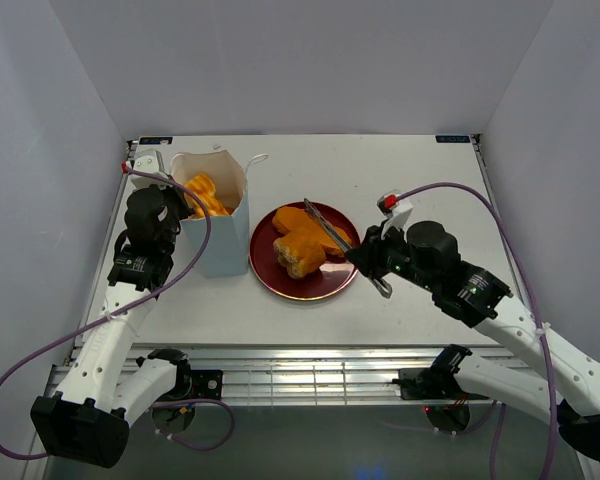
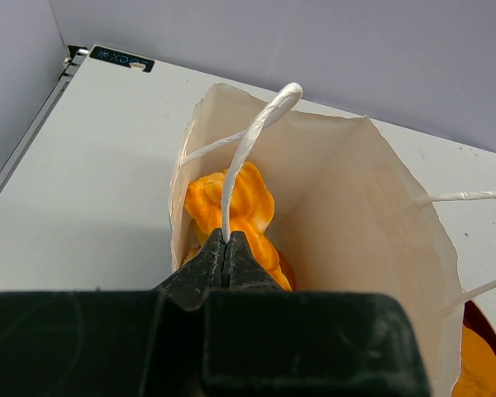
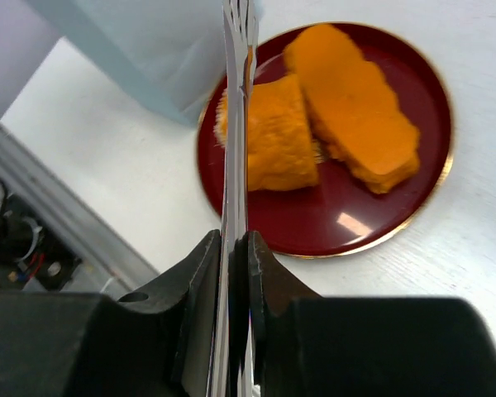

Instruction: Place the fake bread into the paper bag

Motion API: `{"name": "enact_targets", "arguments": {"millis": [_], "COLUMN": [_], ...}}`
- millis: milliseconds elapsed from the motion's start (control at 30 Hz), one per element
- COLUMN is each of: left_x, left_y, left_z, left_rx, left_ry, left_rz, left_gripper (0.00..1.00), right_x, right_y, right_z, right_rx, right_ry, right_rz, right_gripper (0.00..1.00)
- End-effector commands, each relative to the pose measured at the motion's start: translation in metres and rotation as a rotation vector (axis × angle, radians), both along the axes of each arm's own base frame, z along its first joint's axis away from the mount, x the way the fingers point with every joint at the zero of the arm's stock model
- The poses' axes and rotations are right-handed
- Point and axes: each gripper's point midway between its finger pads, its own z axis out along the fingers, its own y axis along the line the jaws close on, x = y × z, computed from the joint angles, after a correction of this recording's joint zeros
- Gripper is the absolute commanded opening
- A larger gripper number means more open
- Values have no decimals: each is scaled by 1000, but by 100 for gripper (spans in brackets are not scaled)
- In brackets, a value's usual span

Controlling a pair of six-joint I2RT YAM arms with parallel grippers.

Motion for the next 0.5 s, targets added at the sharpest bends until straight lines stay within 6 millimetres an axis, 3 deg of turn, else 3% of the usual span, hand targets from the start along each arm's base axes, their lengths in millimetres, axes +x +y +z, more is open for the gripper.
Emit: {"name": "enact_targets", "arguments": {"millis": [0, 133, 233, 267, 333, 367, 433, 467], "left_x": [-2, -4, -6, -6, -6, -6, -7, -8], "left_y": [0, 3, 3, 3, 3, 3, 3, 3], "left_z": [12, 15, 17, 18, 18, 19, 19, 21], "left_rx": [1, 11, 13, 13, 15, 14, 14, 13], "left_ry": [-29, -36, -48, -49, -47, -50, -52, -56], "left_rz": [4, 16, 22, 21, 20, 19, 20, 22], "left_gripper": [0, 2, 6, 7, 11, 13, 19, 22], "right_x": [35, 55, 71, 81, 88, 93, 105, 107], "right_y": [-32, -62, -79, -96, -103, -118, -126, -125], "right_z": [-9, -53, -73, -83, -93, -107, -113, -126], "right_rx": [-45, -187, -185, -181, -144, -149, -134, -156], "right_ry": [-62, -45, -13, -4, 28, 54, 46, 72], "right_rz": [-257, -411, -470, -522, -520, -560, -572, -562], "right_gripper": [8, 8, 8, 9, 10, 10, 10, 10]}}
